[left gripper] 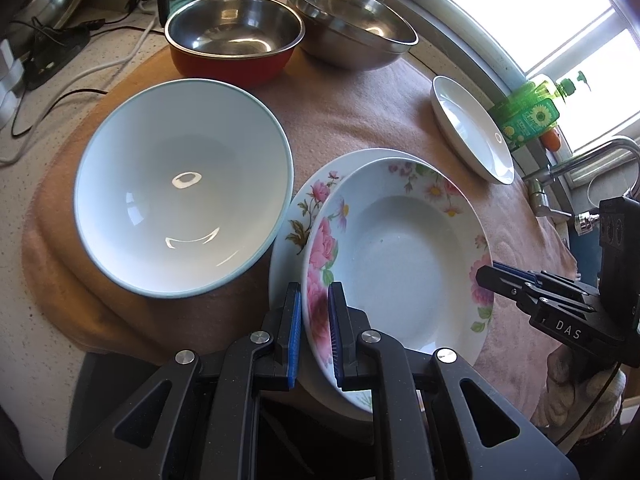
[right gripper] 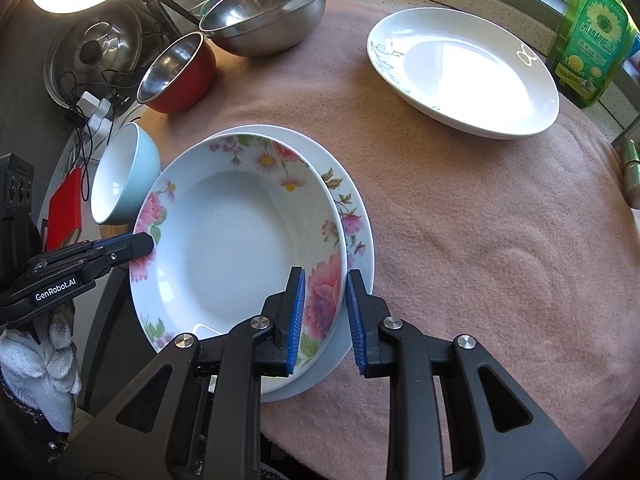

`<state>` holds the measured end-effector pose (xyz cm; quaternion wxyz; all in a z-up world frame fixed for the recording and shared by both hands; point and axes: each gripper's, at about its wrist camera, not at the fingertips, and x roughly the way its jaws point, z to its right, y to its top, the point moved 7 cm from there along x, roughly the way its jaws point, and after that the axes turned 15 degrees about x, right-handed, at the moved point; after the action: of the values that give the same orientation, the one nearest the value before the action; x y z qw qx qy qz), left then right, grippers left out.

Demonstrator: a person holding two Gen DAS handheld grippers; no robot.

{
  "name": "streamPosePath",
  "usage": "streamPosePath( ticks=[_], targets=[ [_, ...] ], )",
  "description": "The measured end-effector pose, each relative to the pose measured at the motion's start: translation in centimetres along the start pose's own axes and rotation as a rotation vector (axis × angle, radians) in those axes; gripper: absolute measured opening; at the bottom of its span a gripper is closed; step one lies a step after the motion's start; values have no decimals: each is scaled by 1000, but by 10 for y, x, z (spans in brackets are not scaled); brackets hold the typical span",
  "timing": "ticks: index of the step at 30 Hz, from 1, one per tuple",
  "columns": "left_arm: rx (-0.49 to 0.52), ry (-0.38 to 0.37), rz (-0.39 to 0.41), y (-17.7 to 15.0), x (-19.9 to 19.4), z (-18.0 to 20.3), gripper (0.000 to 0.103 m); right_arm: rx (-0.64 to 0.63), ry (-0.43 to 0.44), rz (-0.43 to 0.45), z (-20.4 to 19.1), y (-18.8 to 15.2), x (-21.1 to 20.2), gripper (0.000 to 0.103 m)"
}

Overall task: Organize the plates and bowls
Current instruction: 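Set the rose plate down in the flowered plate and open the left gripper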

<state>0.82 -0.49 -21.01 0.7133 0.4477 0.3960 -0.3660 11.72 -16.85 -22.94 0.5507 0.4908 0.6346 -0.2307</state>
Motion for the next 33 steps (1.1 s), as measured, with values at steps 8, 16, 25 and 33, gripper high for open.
streamPosePath(
  ticks=[8, 16, 25, 33],
  targets=[
    [2, -4, 2, 0, -1, -1, 11, -23, -12, 38, -6, 0, -6, 42],
    [5, -8, 22, -1, -13, 0, 11, 22, -7, 87, 1, 4, -24, 44],
    [73, -44, 71, 15, -41, 11, 12, 152, 4, 219, 25, 14, -63, 57],
    [158, -91, 90, 48, -51, 8, 12, 271, -33, 349, 47, 25, -94, 64]
  ],
)
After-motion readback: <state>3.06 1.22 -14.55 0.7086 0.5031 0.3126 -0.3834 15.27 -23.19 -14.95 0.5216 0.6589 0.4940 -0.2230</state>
